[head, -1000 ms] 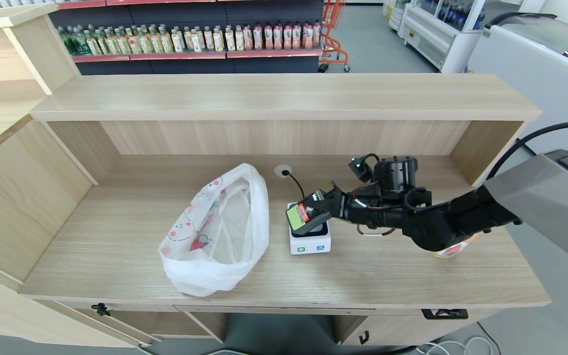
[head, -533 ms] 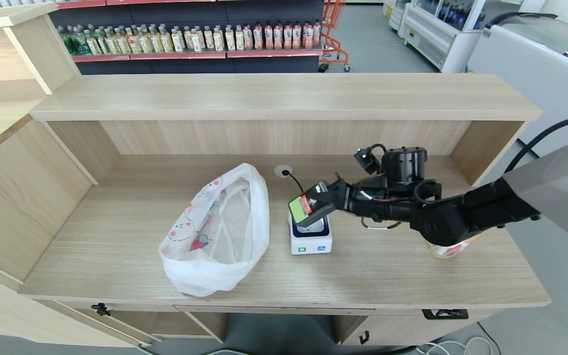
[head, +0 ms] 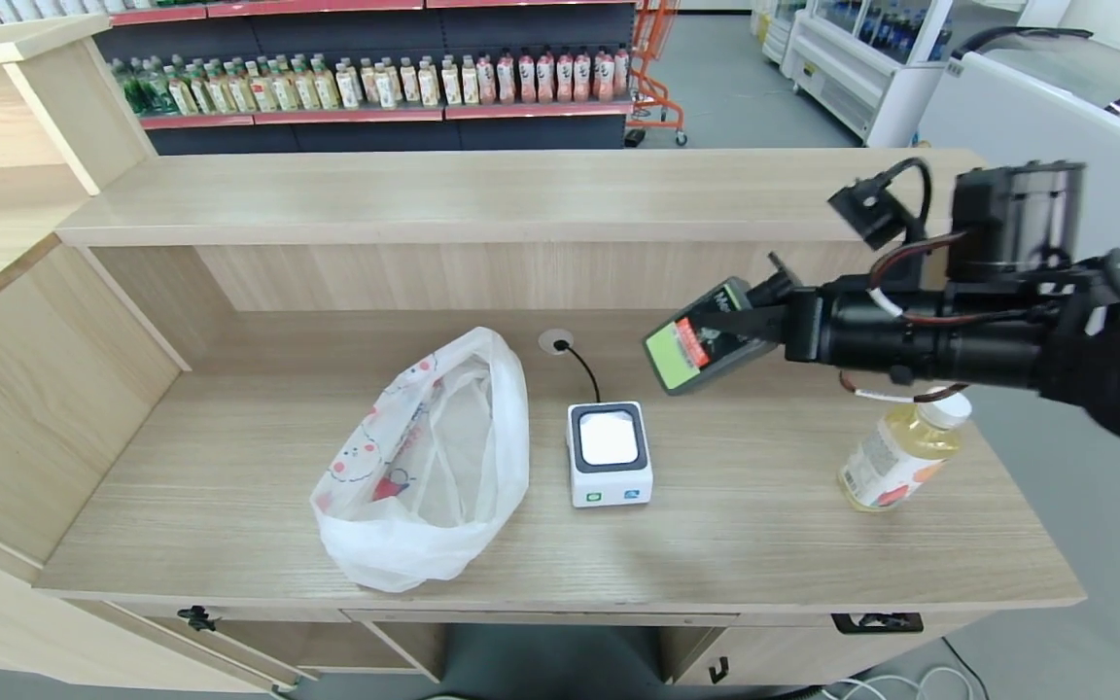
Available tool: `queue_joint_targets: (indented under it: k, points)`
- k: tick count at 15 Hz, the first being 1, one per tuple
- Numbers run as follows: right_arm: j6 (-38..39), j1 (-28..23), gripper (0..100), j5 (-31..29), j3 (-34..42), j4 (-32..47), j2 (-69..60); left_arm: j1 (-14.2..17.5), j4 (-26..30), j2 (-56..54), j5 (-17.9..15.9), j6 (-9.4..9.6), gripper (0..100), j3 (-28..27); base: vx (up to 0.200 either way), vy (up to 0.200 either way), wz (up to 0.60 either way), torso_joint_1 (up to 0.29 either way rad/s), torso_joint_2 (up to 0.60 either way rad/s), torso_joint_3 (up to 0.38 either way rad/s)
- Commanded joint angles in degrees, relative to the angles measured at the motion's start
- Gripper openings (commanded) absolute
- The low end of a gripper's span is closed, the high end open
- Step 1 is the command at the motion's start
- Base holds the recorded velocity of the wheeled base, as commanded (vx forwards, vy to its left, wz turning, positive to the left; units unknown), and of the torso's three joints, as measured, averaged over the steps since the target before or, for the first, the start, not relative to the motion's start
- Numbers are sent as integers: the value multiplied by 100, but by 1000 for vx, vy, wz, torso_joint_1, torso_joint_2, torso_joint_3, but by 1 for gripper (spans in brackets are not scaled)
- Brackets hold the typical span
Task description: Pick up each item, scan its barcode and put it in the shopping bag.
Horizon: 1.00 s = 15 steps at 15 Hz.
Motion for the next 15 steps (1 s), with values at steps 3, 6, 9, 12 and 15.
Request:
queue_joint_targets:
  k: [3,6,9,12,15]
  points:
    - [-832,436,0,-70,428,276,-952,-2,-2,-2,3,-10,100,0,0,200,0,15,3,6]
    - [-1368,498,0,-78,437,232,-618,-2,-2,-2,3,-1,100,0,0,200,0,-7,-1,5]
    - [-1561,366,0,-70,393,-164,68,-2,-2,-2,3,17,100,0,0,133,0,2,0,2]
    - [-1482,111,0,177,155,-1280,1325,-2,-2,-2,3,17,100,0,0,0,0,0,0,0]
    - [-929,76,0,1029,-73,-2150,2160,-2,-2,-2,3,25,100,0,0,0,0,0,0,0]
